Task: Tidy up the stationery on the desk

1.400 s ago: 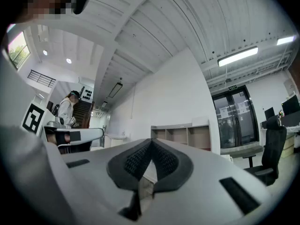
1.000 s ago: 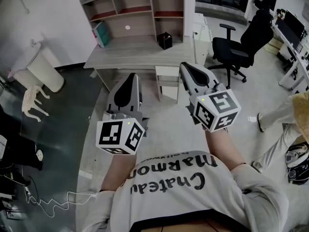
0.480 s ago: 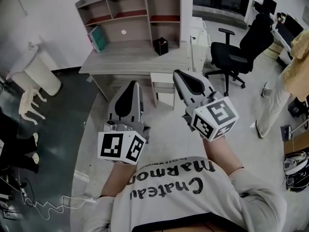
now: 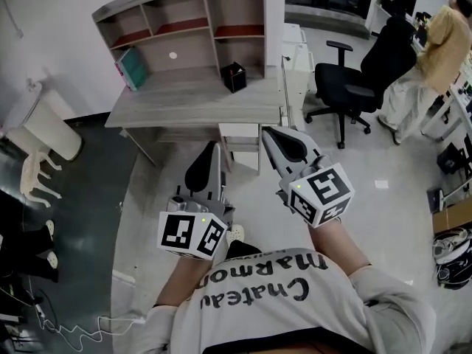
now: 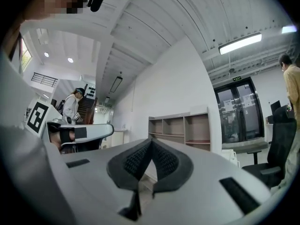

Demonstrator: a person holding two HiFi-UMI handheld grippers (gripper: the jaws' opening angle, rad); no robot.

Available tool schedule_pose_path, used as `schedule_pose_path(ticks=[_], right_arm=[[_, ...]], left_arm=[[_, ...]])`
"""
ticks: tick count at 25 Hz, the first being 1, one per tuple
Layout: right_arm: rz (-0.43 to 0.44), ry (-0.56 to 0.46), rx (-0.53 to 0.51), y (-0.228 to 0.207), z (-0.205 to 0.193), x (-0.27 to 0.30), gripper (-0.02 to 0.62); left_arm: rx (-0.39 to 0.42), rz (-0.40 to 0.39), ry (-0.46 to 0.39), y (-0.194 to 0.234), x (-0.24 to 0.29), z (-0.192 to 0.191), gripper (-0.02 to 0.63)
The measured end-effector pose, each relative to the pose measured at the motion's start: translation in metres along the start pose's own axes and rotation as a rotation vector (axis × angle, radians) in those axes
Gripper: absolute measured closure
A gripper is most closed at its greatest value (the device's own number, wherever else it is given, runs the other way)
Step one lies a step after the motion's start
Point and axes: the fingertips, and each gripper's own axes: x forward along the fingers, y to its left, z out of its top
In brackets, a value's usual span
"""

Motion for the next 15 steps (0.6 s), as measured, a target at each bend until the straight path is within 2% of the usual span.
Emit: schedule_pose_path(ticks=[3, 9, 15], right_arm=[[-0.026, -0.002, 0.023, -0.023, -0.002, 0.027, 0.584], [-0.053, -0.06, 0.044, -0.063, 0.025, 0.097, 0.584], [-0.064, -0.103, 0.037, -0.084, 0.039, 0.165, 0.584]], left_arm=[[-0.016, -0.05, -0.01, 0.014, 0.032, -0.001, 0.589], [0.019, -0.108, -0.041, 0.061, 0.101, 0.019, 0.589], [0.064, -0.116, -0.08, 0.117, 0.147, 0.034, 0.589]])
